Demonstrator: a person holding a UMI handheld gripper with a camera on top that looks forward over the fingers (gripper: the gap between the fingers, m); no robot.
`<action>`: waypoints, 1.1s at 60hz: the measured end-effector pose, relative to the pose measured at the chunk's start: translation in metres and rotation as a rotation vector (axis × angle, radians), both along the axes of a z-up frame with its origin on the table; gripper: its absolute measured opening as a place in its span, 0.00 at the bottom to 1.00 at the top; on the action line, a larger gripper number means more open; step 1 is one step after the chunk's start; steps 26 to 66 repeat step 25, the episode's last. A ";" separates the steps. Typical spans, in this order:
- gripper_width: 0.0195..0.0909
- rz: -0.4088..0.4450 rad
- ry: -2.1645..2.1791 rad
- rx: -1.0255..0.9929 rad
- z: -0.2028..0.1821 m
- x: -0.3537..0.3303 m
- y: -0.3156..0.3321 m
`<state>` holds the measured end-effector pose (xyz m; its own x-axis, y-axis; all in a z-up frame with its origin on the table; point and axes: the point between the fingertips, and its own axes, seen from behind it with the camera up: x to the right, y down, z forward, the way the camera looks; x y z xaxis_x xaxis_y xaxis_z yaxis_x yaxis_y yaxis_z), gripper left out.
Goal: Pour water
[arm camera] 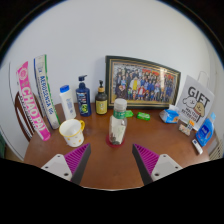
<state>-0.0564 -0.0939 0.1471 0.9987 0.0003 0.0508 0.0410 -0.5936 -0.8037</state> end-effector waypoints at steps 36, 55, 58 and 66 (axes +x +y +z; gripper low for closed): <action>0.92 -0.033 -0.071 0.022 0.035 -0.015 -0.070; 0.92 -0.033 -0.071 0.022 0.035 -0.015 -0.070; 0.92 -0.033 -0.071 0.022 0.035 -0.015 -0.070; 0.92 -0.033 -0.071 0.022 0.035 -0.015 -0.070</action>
